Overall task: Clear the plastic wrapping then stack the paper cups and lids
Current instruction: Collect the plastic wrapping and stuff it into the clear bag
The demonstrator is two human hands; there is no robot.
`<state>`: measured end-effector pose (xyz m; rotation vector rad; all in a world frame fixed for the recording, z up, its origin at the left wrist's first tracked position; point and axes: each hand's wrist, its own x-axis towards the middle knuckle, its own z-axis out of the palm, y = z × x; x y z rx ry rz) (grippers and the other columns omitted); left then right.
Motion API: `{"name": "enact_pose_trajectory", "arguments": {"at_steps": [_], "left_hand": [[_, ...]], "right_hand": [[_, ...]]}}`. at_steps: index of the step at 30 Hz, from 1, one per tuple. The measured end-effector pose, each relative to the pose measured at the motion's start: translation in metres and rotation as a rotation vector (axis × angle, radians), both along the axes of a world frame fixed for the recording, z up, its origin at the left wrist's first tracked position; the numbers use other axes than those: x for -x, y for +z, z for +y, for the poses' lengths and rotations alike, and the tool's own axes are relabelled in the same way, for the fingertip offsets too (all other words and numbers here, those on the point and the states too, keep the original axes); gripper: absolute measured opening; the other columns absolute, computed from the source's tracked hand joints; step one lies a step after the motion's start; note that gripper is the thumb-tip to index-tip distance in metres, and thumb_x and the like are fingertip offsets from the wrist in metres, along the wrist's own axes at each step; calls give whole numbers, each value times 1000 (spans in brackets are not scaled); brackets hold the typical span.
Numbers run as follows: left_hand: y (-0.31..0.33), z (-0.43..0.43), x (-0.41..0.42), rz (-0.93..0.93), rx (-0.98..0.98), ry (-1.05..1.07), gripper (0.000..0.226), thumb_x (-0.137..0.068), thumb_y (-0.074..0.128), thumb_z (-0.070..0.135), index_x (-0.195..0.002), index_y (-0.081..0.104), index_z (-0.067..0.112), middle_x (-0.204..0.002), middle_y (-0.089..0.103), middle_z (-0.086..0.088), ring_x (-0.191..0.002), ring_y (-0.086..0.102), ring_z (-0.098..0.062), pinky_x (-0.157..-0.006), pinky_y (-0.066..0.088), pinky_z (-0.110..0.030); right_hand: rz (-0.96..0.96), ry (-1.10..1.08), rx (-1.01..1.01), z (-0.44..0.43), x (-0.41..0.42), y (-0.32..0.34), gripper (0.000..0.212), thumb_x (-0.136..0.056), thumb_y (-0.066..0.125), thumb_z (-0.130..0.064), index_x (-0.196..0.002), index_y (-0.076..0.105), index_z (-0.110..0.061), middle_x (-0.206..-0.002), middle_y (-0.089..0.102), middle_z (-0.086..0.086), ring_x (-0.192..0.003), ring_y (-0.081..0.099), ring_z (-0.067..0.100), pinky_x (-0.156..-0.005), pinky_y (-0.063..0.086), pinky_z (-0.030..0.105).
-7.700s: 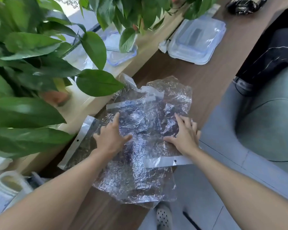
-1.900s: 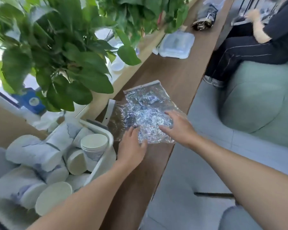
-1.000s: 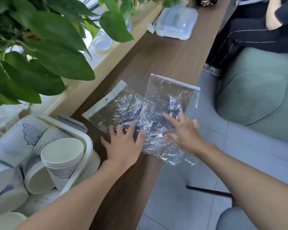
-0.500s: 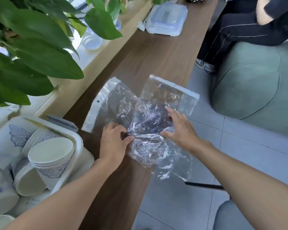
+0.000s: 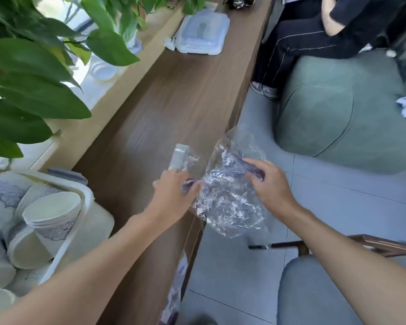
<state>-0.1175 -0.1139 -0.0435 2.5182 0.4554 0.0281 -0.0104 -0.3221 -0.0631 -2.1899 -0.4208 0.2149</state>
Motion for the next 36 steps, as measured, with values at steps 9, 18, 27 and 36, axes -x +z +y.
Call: {"name": "enact_pose_trajectory", "arguments": {"at_steps": [9, 18, 27, 36], "left_hand": [[79, -143, -31, -142, 159, -277, 60, -74, 58, 67, -54, 39, 14, -75, 48, 6, -80, 47, -6, -65, 35, -10], [132, -351, -14, -151, 352, -521, 69, -65, 68, 72, -64, 42, 9, -76, 47, -5, -71, 40, -16, -70, 37, -33], [152, -533, 31, -157, 381, -687, 37, -87, 60, -1, -63, 39, 18, -101, 72, -15, -74, 60, -15, -52, 39, -25], [154, -756, 135, -90, 200, -1226, 10, -91, 62, 16, -95, 71, 17, -106, 53, -4, -88, 54, -15, -75, 36, -16]], "right_hand": [[-141, -285, -124, -172, 36, 79, 17, -85, 70, -8, -94, 67, -21, -86, 61, -2, -78, 54, 6, -69, 38, 7], [-255, -620, -71, -391, 141, 141, 12, -84, 72, -9, -85, 64, -18, -83, 49, -12, -80, 50, 13, -75, 41, 20], [-253, -1050, 11, -587, 289, 167, 10, -91, 61, -9, -88, 56, -17, -76, 60, -4, -68, 54, 17, -60, 38, 13], [-157, -1317, 131, -714, 452, 158, 51, -92, 41, 1, -127, 47, -36, -88, 59, 2, -57, 45, 8, -63, 37, 23]]}}
